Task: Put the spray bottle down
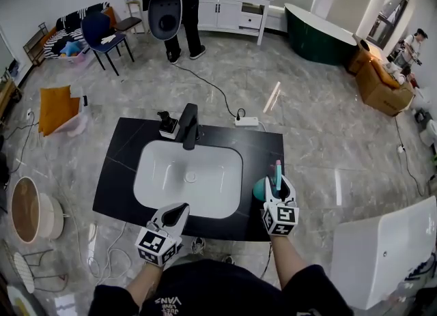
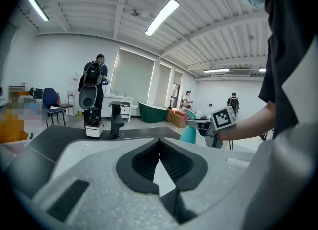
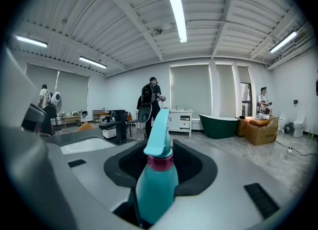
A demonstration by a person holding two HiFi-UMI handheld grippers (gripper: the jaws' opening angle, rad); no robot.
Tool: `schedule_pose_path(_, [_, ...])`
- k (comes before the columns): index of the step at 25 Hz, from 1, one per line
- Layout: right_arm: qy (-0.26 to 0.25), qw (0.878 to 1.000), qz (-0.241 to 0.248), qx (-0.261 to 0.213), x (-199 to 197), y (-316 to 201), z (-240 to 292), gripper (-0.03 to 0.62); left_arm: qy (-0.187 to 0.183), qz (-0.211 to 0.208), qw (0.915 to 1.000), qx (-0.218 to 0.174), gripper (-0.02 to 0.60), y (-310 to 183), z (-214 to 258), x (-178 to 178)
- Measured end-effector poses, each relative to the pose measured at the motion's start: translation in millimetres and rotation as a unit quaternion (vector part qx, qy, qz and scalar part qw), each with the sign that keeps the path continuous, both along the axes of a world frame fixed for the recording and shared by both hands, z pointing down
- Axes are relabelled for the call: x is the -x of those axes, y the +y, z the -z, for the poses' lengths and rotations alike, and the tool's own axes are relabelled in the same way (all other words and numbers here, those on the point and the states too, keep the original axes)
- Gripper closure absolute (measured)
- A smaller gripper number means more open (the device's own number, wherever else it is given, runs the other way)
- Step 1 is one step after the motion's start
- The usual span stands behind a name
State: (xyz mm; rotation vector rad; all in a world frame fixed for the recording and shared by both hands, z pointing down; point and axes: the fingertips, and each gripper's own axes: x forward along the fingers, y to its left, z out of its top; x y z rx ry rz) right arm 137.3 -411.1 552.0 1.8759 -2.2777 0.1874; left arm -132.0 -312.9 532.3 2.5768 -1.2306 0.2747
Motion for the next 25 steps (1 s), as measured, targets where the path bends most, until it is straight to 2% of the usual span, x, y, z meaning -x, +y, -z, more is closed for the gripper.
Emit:
schedule_pose_path(6, [0.0,1.0,0.008,0.01,0,2,0,0.437,0.002,-0.009,1.0,-0.001,0.571,1,3,-10])
schedule_pose_path(16, [-0.015,0.999,0.025,0.025,-2,13,0,0.361,0.004,-0.008,0.9999,-0.01,0.571,11,9,-22])
schedule_pose_path(25, [-0.028,0.999,0.039,0.022,-7,46,12,0.345,0.009,-0.007,0.9998,-0.019,0.571,31,16,-44])
